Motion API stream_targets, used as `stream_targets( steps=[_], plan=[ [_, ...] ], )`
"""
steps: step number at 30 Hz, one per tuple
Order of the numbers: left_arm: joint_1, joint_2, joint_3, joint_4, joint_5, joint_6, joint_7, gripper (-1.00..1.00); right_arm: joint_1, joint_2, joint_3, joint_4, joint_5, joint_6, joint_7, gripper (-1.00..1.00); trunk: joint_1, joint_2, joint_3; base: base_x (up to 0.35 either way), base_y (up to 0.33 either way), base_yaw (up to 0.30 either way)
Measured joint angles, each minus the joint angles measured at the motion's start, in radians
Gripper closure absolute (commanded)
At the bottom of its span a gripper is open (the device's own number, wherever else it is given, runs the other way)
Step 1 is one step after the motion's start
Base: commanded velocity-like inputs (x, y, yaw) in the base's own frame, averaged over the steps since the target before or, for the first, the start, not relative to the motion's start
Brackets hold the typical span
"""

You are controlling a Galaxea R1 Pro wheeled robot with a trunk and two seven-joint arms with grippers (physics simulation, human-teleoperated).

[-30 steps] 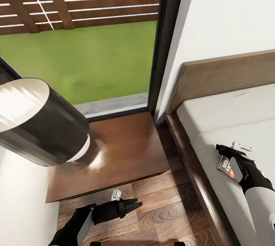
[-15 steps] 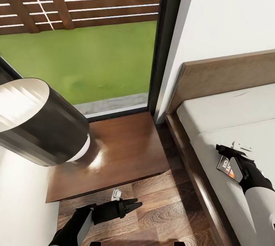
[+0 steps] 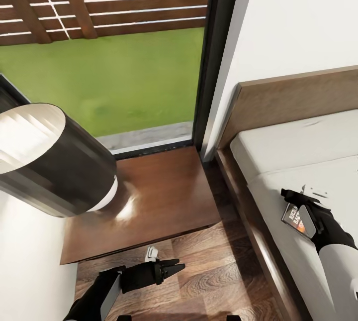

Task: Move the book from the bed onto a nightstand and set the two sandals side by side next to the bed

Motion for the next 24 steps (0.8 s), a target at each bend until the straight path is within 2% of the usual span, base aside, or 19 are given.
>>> stream_targets(
  steps=[24],
  plan=[
    [0.0,0.001,0.002,0.0,0.001,0.0,0.0,-1.0,0.001,0.0,0.001,0.0,0.001,-0.007,0.001,-1.0,-0.004,0.007,0.003,0.0,0.0,0.0]
  ],
)
